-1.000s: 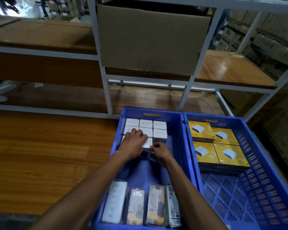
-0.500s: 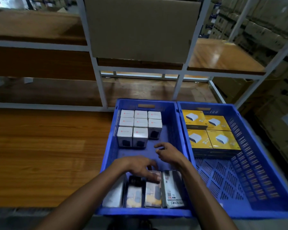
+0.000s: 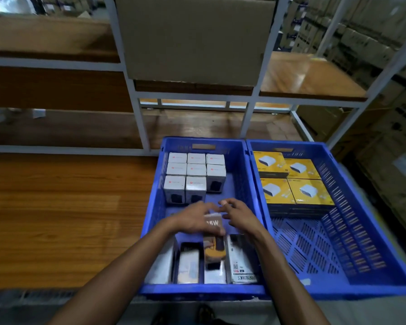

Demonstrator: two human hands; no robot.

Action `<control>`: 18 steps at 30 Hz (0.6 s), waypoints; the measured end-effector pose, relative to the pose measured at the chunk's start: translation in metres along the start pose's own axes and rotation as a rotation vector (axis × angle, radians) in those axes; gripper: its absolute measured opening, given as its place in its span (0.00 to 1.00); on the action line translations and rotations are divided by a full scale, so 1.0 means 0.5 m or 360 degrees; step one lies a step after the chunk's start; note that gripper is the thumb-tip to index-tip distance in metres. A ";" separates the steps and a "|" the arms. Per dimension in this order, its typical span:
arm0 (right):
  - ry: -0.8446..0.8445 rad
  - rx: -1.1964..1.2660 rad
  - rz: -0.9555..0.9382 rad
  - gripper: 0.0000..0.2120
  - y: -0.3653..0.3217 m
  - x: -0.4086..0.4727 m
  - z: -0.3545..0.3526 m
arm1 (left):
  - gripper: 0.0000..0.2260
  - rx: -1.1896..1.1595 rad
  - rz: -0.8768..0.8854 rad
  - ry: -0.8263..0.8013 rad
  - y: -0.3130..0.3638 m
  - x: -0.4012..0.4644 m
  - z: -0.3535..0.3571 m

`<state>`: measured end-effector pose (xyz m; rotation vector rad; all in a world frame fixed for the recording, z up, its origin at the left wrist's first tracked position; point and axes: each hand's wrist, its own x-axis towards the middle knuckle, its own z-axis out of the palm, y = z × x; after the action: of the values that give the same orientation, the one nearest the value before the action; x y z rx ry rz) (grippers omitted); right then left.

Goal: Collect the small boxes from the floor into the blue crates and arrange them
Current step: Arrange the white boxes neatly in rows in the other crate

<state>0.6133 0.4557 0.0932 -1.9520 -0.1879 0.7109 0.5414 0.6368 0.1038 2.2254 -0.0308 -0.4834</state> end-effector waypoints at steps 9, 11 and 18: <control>-0.0296 0.0110 -0.0306 0.27 -0.070 -0.076 0.004 | 0.30 -0.0912 -0.0261 0.0564 0.029 -0.032 -0.072; -0.0265 0.0298 -0.0234 0.19 -0.076 -0.077 0.008 | 0.35 -0.0947 -0.0309 0.0550 0.027 -0.036 -0.078; -0.0214 0.0490 -0.0102 0.11 -0.083 -0.076 0.004 | 0.36 -0.1118 -0.0257 0.0464 0.014 -0.037 -0.089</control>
<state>0.5884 0.4614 0.1433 -1.6003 -0.2087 0.7808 0.5407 0.6685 0.1408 1.5864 0.4138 -0.2007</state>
